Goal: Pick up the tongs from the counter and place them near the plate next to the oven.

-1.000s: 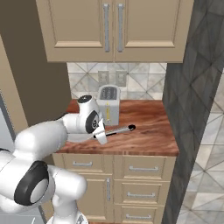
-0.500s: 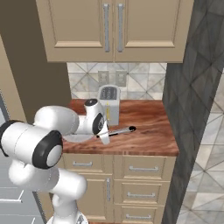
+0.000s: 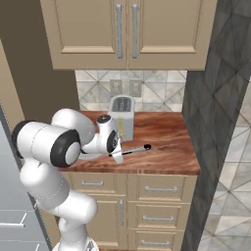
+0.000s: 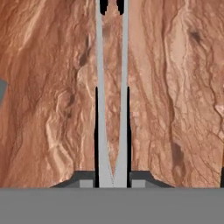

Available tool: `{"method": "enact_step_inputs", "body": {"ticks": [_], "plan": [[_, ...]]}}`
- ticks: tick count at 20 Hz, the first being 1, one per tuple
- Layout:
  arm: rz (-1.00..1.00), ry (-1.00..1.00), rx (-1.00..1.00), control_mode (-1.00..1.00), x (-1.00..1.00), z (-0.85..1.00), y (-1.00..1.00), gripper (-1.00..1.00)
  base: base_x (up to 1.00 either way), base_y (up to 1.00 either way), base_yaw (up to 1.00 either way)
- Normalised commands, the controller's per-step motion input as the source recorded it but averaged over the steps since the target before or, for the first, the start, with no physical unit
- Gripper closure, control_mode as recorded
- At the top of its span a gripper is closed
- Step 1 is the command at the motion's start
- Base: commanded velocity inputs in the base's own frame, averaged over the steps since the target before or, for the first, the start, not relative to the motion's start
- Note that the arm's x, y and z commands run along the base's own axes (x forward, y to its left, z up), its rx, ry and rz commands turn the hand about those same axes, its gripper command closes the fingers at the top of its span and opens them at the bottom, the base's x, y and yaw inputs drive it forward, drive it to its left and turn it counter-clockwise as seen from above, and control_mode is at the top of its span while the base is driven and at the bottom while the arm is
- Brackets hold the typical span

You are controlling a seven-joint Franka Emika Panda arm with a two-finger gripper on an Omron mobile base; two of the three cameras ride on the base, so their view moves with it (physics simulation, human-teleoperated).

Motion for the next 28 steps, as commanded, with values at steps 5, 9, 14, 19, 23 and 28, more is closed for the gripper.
{"method": "enact_step_inputs", "body": {"ticks": [5, 9, 14, 19, 23, 28], "plan": [[0.0, 0.0, 0.01, -1.0, 0.39, -0.28, 0.0, 1.0, 0.0, 0.0, 0.0], [0.0, 0.0, 0.0, -1.0, 0.4, -0.27, 0.0, 1.0, 0.0, 0.0, 0.0], [0.01, 0.0, 0.01, -1.0, 0.37, -0.34, 0.0, -1.0, 0.0, 0.0, 0.0], [0.01, -0.01, 0.06, -1.0, 0.06, -0.21, -0.03, -1.0, 0.0, 0.0, 0.0], [0.0, -0.05, 0.15, -1.0, -0.4, 0.0, -0.15, -1.0, 0.0, 0.0, 0.0], [0.0, -0.16, 0.1, -1.0, -0.45, 0.34, -0.08, -1.0, 0.0, 0.0, 0.0]]}}
